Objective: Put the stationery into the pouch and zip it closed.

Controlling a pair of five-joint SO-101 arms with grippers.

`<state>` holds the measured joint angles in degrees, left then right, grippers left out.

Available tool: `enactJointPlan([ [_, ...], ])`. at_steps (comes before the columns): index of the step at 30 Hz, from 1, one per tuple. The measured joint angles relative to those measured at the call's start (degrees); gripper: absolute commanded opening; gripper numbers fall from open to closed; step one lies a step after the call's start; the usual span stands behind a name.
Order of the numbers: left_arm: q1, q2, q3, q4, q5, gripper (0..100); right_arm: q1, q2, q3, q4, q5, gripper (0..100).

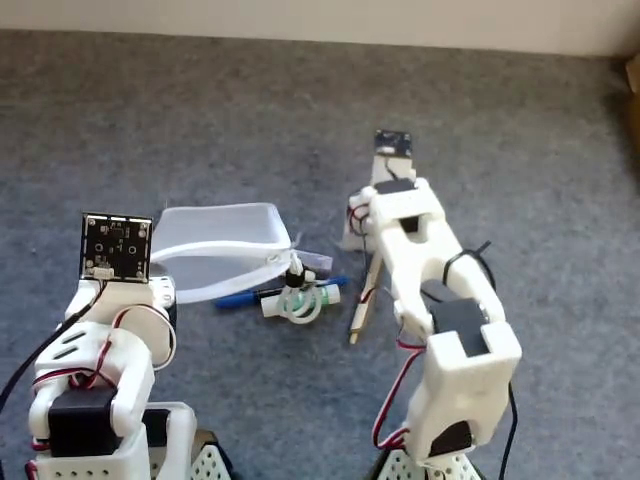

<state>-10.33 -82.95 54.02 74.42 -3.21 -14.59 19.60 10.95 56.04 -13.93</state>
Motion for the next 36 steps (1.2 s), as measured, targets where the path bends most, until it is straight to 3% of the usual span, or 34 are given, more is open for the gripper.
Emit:
enactJointPlan([
  [8, -0.09, 0.0, 0.26, 0.0, 0.0, 1, 0.18, 3.87, -5.45, 4.57, 0.0, 0.3],
  [36, -0.09, 0.0, 0.79, -0.18, 0.0, 1, -0.18, 0.88, -8.97, 16.0, -0.09, 0.5],
])
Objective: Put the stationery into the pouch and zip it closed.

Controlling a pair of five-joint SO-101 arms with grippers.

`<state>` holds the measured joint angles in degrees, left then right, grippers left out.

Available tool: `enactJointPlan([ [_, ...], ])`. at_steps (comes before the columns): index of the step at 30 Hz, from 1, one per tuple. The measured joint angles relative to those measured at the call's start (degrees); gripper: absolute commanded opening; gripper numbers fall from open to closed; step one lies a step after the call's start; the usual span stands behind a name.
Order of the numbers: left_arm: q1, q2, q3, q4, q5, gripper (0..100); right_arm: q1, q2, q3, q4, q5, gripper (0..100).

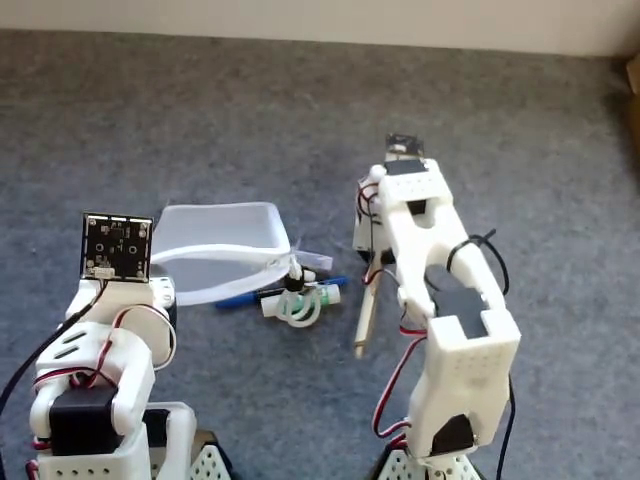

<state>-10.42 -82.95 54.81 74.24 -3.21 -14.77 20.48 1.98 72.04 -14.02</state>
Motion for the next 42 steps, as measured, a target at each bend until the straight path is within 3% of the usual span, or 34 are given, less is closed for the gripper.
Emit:
enactJointPlan([
  [23, -0.09, 0.0, 0.0, 0.0, 0.0, 1, -0.09, -22.51, 3.52, 5.19, 0.0, 0.5],
  [42, 0.0, 0.7, -2.2, 0.0, 0.0, 1, -0.26, -58.11, 22.07, -1.41, 0.0, 0.5],
])
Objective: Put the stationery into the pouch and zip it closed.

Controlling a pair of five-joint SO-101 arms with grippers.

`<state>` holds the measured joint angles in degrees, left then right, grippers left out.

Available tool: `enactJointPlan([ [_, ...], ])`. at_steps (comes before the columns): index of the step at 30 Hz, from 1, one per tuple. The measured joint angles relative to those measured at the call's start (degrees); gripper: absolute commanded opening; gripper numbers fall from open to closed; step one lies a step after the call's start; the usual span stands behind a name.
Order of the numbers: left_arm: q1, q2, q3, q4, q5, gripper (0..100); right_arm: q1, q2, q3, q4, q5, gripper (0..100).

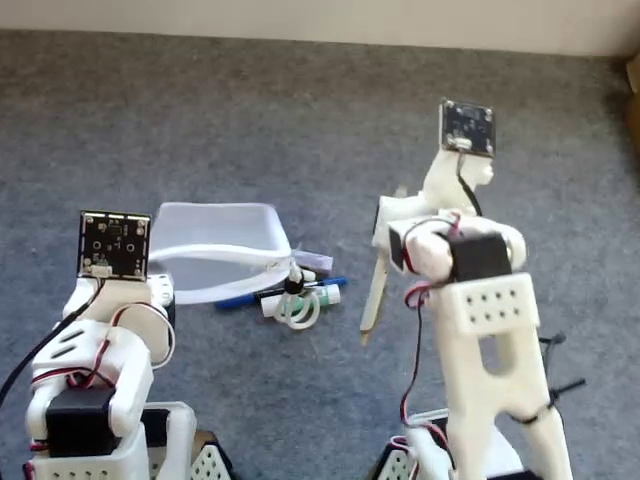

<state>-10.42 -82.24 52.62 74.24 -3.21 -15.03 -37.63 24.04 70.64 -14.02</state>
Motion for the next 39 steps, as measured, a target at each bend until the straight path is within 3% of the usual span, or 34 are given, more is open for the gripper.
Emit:
enactJointPlan([
  [5, -0.09, 1.76, -2.73, 0.0, 0.0, 1, -0.35, -6.95, 0.0, -0.09, 0.0, 0.5],
  [15, -0.18, 24.44, -21.45, 5.63, 0.0, 1, -9.14, -17.05, 0.0, -0.35, 0.0, 0.5],
  [30, -0.18, 56.0, -54.15, 20.22, 4.13, 1, -15.74, -26.11, 0.0, -22.15, 0.0, 0.5],
  [39, -0.26, 58.29, -56.18, 21.45, 6.15, 1, -16.0, -26.29, 0.0, -33.14, 0.0, 0.5],
])
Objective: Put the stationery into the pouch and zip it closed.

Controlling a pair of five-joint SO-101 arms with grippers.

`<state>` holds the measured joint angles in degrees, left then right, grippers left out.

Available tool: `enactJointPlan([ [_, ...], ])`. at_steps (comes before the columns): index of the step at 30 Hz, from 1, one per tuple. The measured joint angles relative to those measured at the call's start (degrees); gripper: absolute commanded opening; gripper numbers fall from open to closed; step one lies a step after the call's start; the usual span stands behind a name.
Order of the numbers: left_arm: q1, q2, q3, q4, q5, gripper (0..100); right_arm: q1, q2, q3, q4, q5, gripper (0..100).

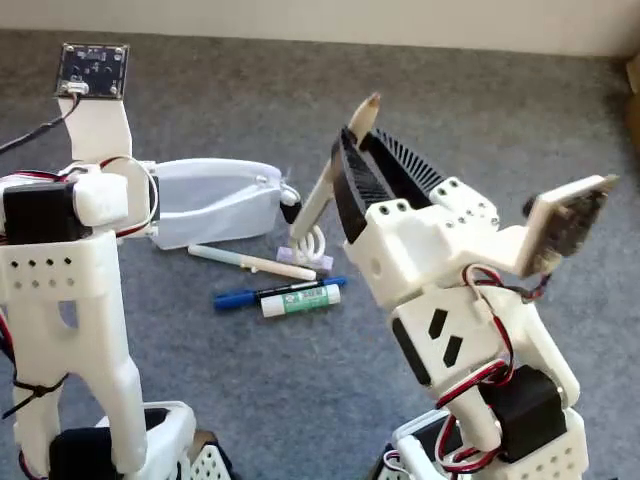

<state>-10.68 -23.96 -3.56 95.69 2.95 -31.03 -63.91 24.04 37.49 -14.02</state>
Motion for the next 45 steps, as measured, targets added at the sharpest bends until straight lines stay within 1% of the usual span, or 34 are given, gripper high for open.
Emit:
enactJointPlan([
  [6, 0.0, 0.0, 0.44, 0.0, 0.0, 1, 0.0, 0.0, 0.0, -10.73, 0.0, 0.5],
  [12, 0.0, 0.0, 0.44, 0.0, 0.0, 1, -0.35, 0.0, 0.0, -17.49, 0.0, 0.5],
  [19, 0.0, 0.0, 0.44, 0.0, 0.0, 1, -10.64, 0.0, 0.0, -18.99, 0.0, 0.5],
  [23, 0.0, 0.0, 0.44, 0.0, 0.0, 1, -14.15, 0.0, 2.46, -19.34, 0.26, 0.5],
  [27, 0.0, 0.0, 0.44, 0.0, 0.0, 1, -14.42, 3.96, 2.81, -20.22, 6.24, 0.5],
  [29, 0.0, 0.0, 0.44, 0.0, 0.0, 1, -14.42, 5.63, 3.69, -23.21, 7.56, 0.5],
  [38, 0.0, 0.0, 0.44, 0.0, 0.0, 1, -14.42, 10.81, 12.22, -36.75, 8.35, 0.5],
  [41, 0.0, 0.0, 0.44, 0.0, 0.0, 1, -14.42, 12.31, 14.15, -38.95, 8.35, 0.5],
  [45, 0.0, 0.0, 0.44, 0.0, 0.0, 1, -14.42, 15.03, 15.12, -39.38, 8.44, 0.5],
])
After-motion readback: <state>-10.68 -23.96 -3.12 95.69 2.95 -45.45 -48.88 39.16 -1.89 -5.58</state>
